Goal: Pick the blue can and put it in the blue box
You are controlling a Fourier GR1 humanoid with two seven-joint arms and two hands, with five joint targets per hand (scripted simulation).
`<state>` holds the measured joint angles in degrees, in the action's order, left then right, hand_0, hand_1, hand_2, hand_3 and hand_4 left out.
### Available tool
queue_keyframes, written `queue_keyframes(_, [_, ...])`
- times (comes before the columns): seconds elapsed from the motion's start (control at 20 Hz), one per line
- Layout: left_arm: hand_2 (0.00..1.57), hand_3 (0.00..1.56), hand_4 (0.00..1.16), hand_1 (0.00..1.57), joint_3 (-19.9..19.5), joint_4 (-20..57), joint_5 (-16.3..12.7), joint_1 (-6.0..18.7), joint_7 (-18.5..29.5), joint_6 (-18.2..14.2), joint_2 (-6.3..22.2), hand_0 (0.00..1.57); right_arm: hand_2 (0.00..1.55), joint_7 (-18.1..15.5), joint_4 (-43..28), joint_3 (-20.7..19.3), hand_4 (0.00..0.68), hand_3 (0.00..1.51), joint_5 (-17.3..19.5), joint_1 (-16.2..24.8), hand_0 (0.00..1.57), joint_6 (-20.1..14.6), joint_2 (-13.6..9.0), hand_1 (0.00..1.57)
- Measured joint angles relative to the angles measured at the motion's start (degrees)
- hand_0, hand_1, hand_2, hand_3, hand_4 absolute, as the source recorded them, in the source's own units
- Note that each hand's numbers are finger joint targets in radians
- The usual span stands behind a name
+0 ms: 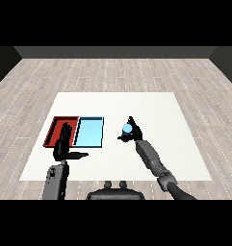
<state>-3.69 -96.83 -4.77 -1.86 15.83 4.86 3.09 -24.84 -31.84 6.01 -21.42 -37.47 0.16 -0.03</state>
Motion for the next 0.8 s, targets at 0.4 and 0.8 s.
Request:
queue_keyframes(0.4, [0.0, 0.0, 0.0, 0.0, 0.1, 0.2, -0.6, -1.6, 1.9, 0.8, -0.2, 0.0, 0.0, -2.4, 9.1, 4.2, 0.0, 0.0, -5.6, -6.9, 0.0, -0.6, 0.0, 0.0])
queue_keyframes(0.8, [0.0, 0.0, 0.0, 0.0, -0.1, -0.8, -0.2, -0.7, 0.5, -0.9, -0.9, 0.0, 0.0, -2.8, 10.0, 10.6, 0.0, 0.0, -11.3, -7.3, 0.0, -2.4, 0.0, 0.0])
